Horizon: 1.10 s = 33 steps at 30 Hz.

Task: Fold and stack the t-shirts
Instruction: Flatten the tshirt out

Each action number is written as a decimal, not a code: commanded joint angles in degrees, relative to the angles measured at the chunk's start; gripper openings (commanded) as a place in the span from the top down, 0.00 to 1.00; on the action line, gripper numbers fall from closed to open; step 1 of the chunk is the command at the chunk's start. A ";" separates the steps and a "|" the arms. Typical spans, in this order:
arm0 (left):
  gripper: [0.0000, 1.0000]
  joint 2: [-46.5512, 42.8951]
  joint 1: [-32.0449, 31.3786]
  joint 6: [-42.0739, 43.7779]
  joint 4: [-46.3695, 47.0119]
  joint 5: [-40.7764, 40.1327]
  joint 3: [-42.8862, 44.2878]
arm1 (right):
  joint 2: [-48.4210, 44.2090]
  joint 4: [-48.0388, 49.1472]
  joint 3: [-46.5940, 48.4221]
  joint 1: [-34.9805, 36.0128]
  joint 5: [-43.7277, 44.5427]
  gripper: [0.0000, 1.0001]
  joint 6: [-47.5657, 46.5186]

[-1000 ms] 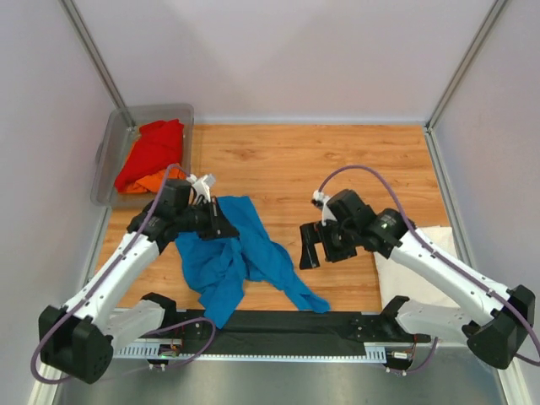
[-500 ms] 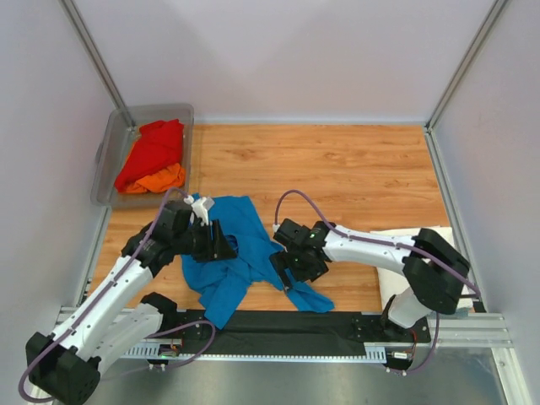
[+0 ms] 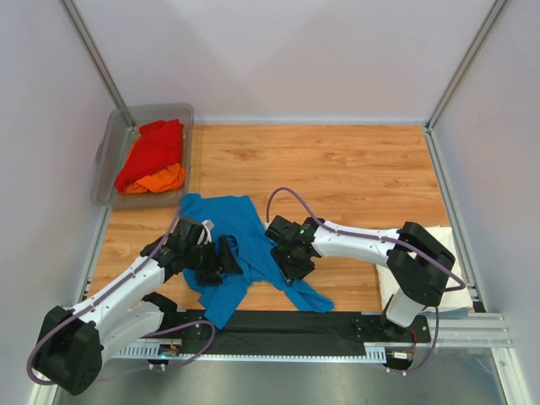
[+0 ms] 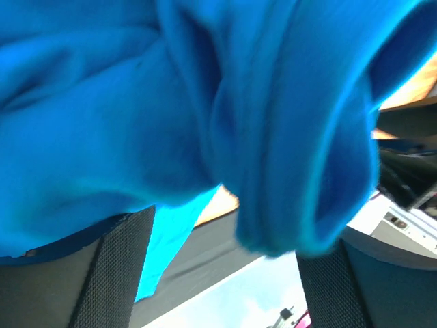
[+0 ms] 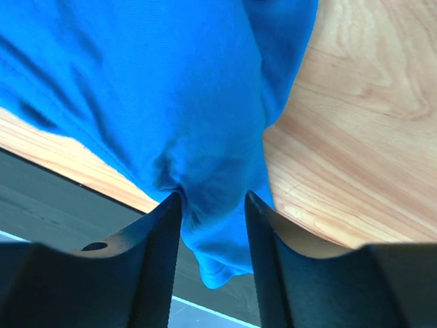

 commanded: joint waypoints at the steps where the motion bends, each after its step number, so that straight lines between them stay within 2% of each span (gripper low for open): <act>1: 0.15 1.03 -0.24 -3.17 6.45 1.25 0.36 | 1.19 1.42 1.77 -0.05 -0.34 0.57 0.04; 5: 0.17 0.16 -0.24 -3.43 6.45 0.55 1.06 | 1.28 1.51 1.78 -0.23 -0.60 0.58 -0.31; 7: 0.31 0.07 -0.24 -3.34 6.80 -0.15 1.24 | 1.02 1.60 1.60 -0.49 -0.69 0.72 -0.39; 8: 0.37 0.50 -0.24 -3.43 7.59 -0.50 1.33 | 1.02 1.60 1.69 -0.93 -0.78 0.83 -0.39; 9: 0.44 1.03 -0.24 -3.69 8.29 -0.50 1.33 | 0.84 1.42 1.60 -1.19 -1.13 0.89 -0.39; 11: 0.51 2.78 -0.24 -3.61 9.00 -0.33 1.59 | 0.05 0.99 1.86 -1.63 -1.30 0.99 -0.13; 12: 0.72 5.05 -0.24 -2.74 8.83 -0.15 2.46 | -0.47 0.55 2.04 -1.98 -1.30 1.00 -0.22; 13: 1.00 6.90 -0.24 -2.21 7.26 -0.07 4.38 | -1.69 -0.50 2.47 -2.16 -0.87 0.99 -0.39; 16: 1.00 6.93 -0.24 0.86 2.25 -2.42 8.43 | -3.98 -2.87 4.31 -2.78 0.89 0.99 -1.01; 21: 1.00 -0.36 -0.24 6.93 -14.00 -9.89 21.34 | -11.80 -9.73 8.36 -5.15 6.85 1.00 -2.15; 25: 1.00 -4.23 -0.24 13.08 -27.45 -22.26 33.73 | -18.48 -14.21 13.10 -6.03 8.71 1.00 -4.25; 26: 1.00 -5.20 -0.24 15.35 -32.35 -24.74 39.07 | -19.97 -15.61 15.38 -6.12 8.80 1.00 -4.87; 31: 1.00 -7.14 -0.15 20.82 -42.05 -40.63 53.60 | -28.05 -19.05 22.77 -6.03 4.51 1.00 -6.54; 33: 1.00 -7.67 -0.24 22.66 -44.08 -45.82 59.75 | -29.73 -18.88 25.84 -5.86 -2.32 1.00 -6.37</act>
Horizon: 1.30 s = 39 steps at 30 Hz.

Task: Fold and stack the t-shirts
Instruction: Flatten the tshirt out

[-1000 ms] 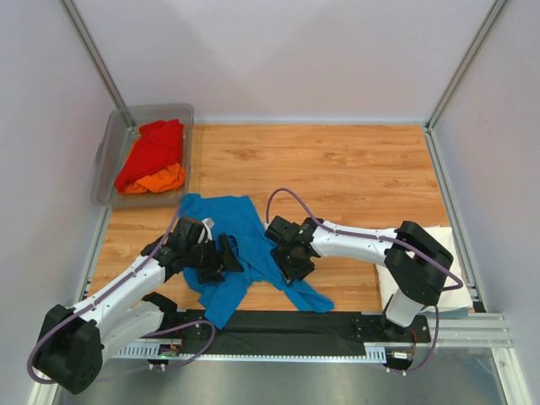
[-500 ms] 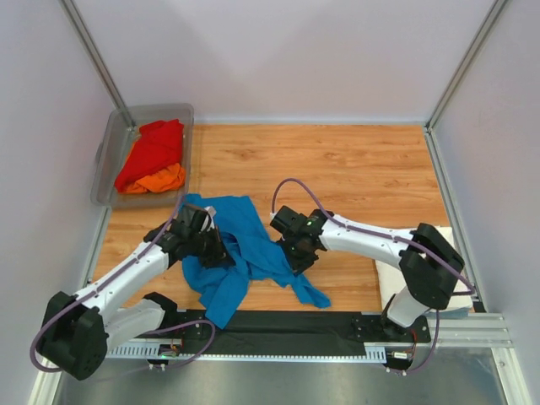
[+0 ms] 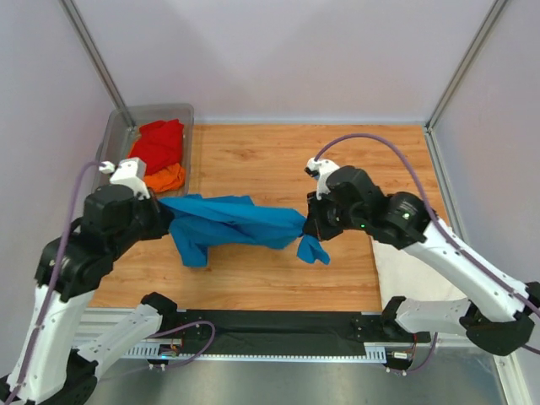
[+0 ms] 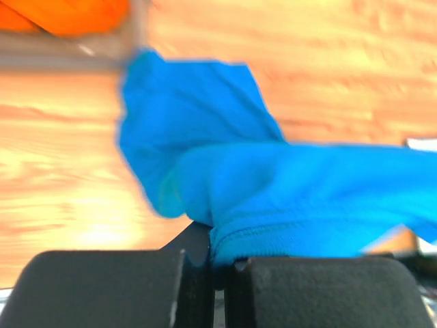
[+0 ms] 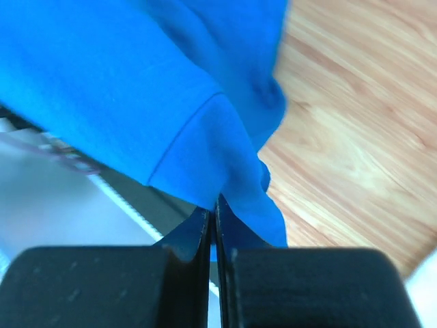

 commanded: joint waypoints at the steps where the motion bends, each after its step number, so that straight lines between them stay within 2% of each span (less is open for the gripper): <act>1: 1.00 -0.98 -0.15 7.00 -9.18 -14.86 8.25 | -4.41 -2.64 5.26 0.68 -8.77 1.00 -1.69; 4: 1.00 -1.68 -0.24 11.47 -7.96 -18.64 15.72 | -4.77 1.39 7.11 4.36 -19.40 1.00 0.15; 5: 1.00 -2.03 -0.24 12.79 -6.21 -19.34 19.22 | -4.25 4.02 7.55 7.51 -25.70 1.00 1.46; 8: 1.00 -2.12 -0.24 19.82 -0.85 -20.49 26.08 | -0.47 7.46 10.97 16.57 -31.72 1.00 2.26; 10: 1.00 -1.77 -0.24 25.08 3.71 -21.54 30.56 | 1.37 8.34 14.04 19.91 -32.09 1.00 2.35; 15: 1.00 -1.07 -0.24 33.97 15.76 -20.07 32.44 | 0.51 9.93 14.68 19.58 -26.13 1.00 1.30; 18: 1.00 0.60 -0.24 38.55 25.51 -16.38 28.50 | -1.94 9.40 10.30 15.73 -20.77 1.00 2.17; 20: 1.00 4.72 -0.24 39.43 30.45 -14.00 25.50 | -3.45 8.96 6.52 10.20 -17.78 1.00 4.80; 25: 1.00 18.41 -0.24 34.26 39.41 -4.95 21.28 | -9.06 4.23 -3.16 -4.46 -11.79 1.00 8.24; 27: 1.00 22.12 -0.24 32.50 41.00 -3.19 22.24 | -9.69 2.21 -3.17 -7.92 -10.21 1.00 7.72; 31: 1.00 30.46 -0.24 31.87 40.66 -0.55 31.08 | -8.91 -3.86 1.12 -12.84 -4.41 1.00 5.08; 34: 1.00 31.45 -0.24 34.84 37.94 0.25 36.37 | -7.76 -4.83 5.16 -13.20 -6.50 1.00 2.62; 36: 1.00 28.40 -0.24 36.44 36.62 -0.62 36.66 | -7.14 -4.75 7.02 -13.20 -9.57 1.00 1.13; 39: 1.00 23.39 -0.24 39.60 34.07 -3.61 35.61 | -8.10 -3.70 8.87 -13.20 -19.76 1.00 -0.63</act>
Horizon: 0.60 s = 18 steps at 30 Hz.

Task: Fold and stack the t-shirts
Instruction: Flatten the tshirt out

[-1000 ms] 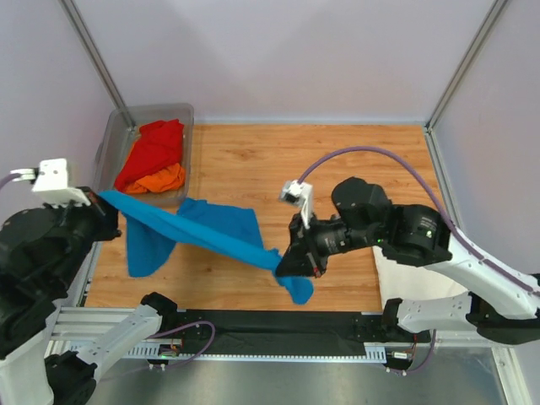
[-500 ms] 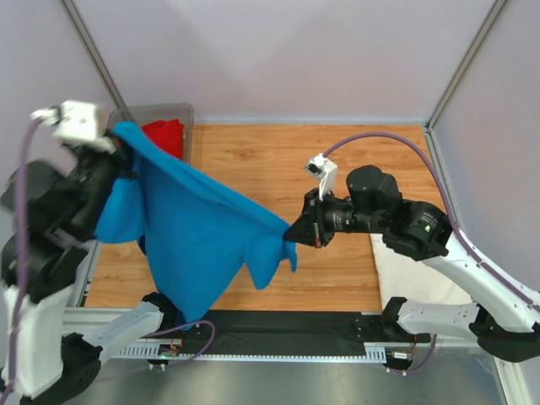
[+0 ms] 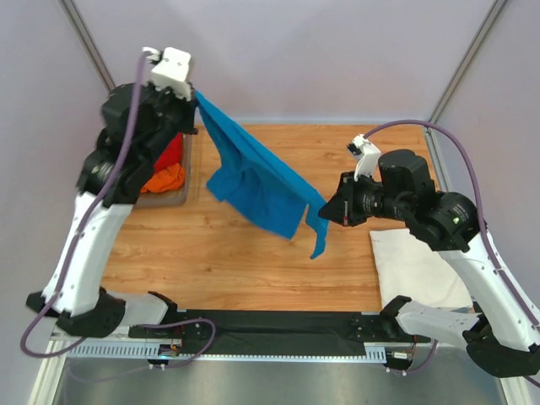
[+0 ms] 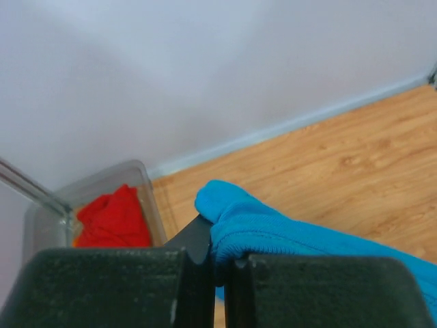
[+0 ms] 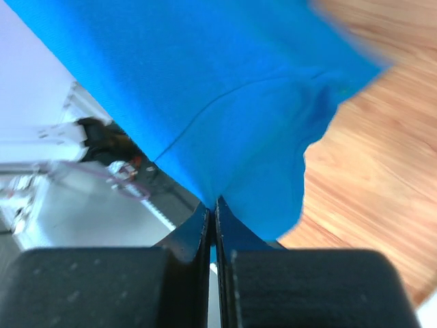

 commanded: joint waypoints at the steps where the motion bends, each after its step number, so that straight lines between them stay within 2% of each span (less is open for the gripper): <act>1: 1.00 -14.08 0.31 4.55 2.61 -4.20 3.30 | -1.73 -0.70 3.37 -0.07 -11.12 1.00 -3.89; 4: 1.00 -22.89 0.31 7.54 0.33 -6.85 1.28 | -4.01 4.11 2.67 0.11 -27.60 1.00 -2.14; 8: 1.00 -30.89 0.31 10.35 -4.15 -9.74 3.28 | -5.60 10.37 1.96 3.17 -35.22 1.00 3.74; 13: 1.00 -34.95 0.31 10.62 -5.92 -10.02 6.63 | -3.32 12.32 6.61 11.78 -32.25 1.00 7.53; 16: 1.00 -33.11 0.31 10.44 -3.38 -7.56 5.41 | -2.52 10.13 6.98 12.50 -25.40 1.00 7.62; 18: 1.00 -29.95 0.31 10.09 -1.53 -5.10 4.35 | -2.61 9.24 5.31 12.41 -17.41 1.00 7.79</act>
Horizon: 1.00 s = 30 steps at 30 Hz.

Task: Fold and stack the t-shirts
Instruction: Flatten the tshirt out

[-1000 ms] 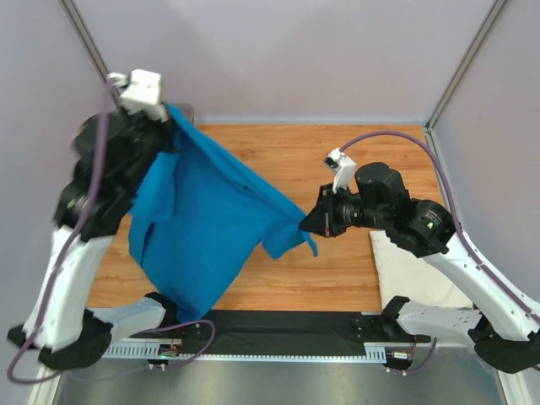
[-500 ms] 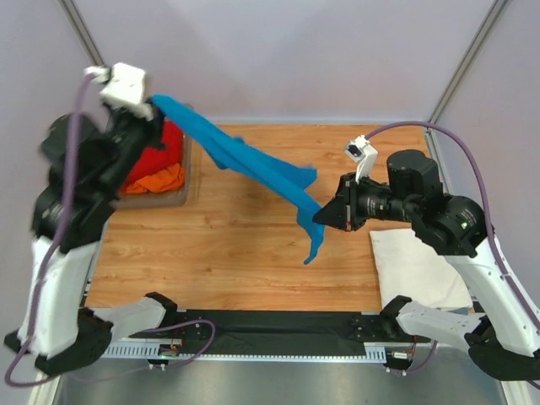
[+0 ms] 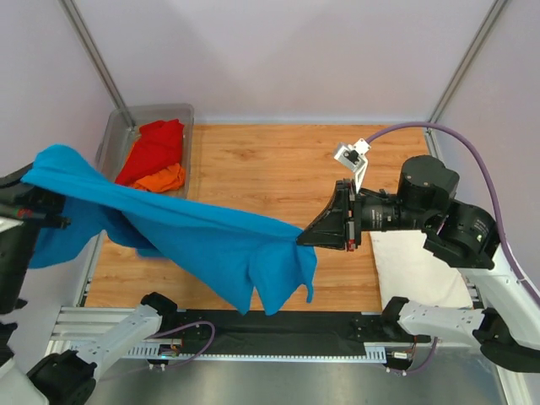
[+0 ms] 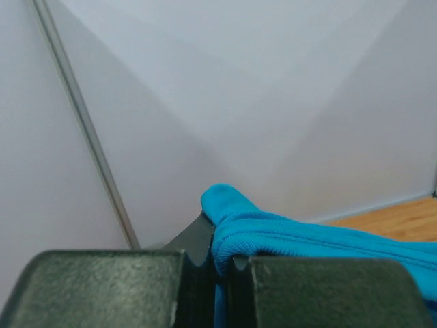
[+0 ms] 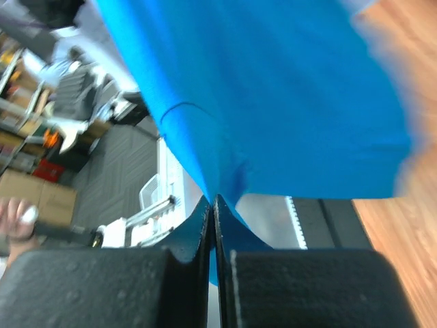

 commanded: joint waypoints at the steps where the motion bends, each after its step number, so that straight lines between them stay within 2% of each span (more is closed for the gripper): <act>1: 1.00 6.82 0.39 0.55 8.94 -2.08 -2.83 | -0.10 -7.69 -2.93 0.06 15.29 1.00 1.39; 3: 1.00 10.15 0.39 0.45 14.71 0.03 -9.23 | 0.43 -9.89 -4.70 -0.02 21.82 1.00 1.74; 5: 1.00 13.32 0.39 0.01 19.47 1.70 -13.73 | 0.69 -11.56 -7.76 -0.11 32.80 1.00 1.74; 6: 1.00 17.77 0.39 -0.34 23.33 2.58 -16.80 | 0.96 -13.40 -9.26 -0.37 36.58 1.00 2.35; 8: 1.00 23.67 0.48 -2.00 26.34 5.38 -18.06 | 1.83 -15.25 -14.51 -4.31 43.70 1.00 3.58; 9: 1.00 30.49 0.48 -2.62 29.22 6.53 -18.23 | 3.06 -16.91 -16.64 -6.85 44.00 0.99 4.37; 10: 1.00 34.39 0.48 -3.15 30.82 7.41 -18.15 | 3.76 -17.02 -18.92 -12.62 42.52 1.00 5.42; 11: 1.00 38.17 0.48 -3.94 33.97 8.55 -17.71 | 4.29 -16.85 -24.25 -15.38 41.63 1.00 5.70; 12: 1.00 46.47 0.48 -4.64 35.22 9.00 -16.06 | 4.65 -15.45 -26.74 -18.10 40.84 1.00 5.87; 13: 1.00 50.99 0.48 -5.26 36.01 9.35 -14.39 | 5.09 -14.31 -29.46 -22.48 40.23 1.00 5.18; 14: 1.00 55.74 0.48 -5.78 36.20 10.75 -11.93 | 5.44 -13.60 -31.41 -24.35 40.22 0.99 4.82; 15: 1.00 65.53 0.39 -7.53 35.41 11.11 -5.38 | 5.96 -12.81 -34.21 -26.11 40.83 0.99 4.30; 17: 1.00 75.95 0.39 -9.12 33.05 12.42 3.69 | 9.03 -12.71 -35.38 -31.29 42.50 1.00 1.93; 18: 1.00 85.83 0.39 -10.78 28.60 12.34 14.87 | 10.35 -13.06 -35.47 -34.53 42.85 1.00 1.05; 19: 1.00 90.63 0.39 -11.50 25.59 11.91 21.25 | 11.67 -13.41 -35.21 -36.04 43.55 1.00 0.34; 20: 0.99 94.94 0.31 -12.03 18.52 8.60 27.84 | 14.64 -13.59 -34.68 -37.45 43.65 1.00 -1.32; 21: 0.75 99.07 0.22 -12.03 16.79 6.21 34.08 | 16.06 -13.94 -34.24 -39.73 43.73 0.99 -2.03; 23: 0.51 95.36 0.31 -15.72 18.96 -0.01 27.50 | 19.57 -14.64 -32.49 -41.32 44.70 1.00 -3.61; 24: 0.35 89.68 0.31 -15.72 19.58 -1.01 19.72 | 20.46 -14.73 -32.04 -42.03 44.79 1.00 -4.23; 25: 0.31 86.67 0.31 -15.46 20.02 -1.63 15.90 | 21.08 -14.65 -31.61 -42.38 44.96 1.00 -4.67; 28: 0.26 75.94 0.31 -15.46 16.35 -2.86 4.90 | 22.14 -13.60 -31.78 -43.70 45.49 0.93 -6.43; 30: 0.25 68.49 0.22 -16.68 10.73 -2.95 -2.10 | 22.40 -12.19 -32.30 -44.23 45.40 0.84 -7.91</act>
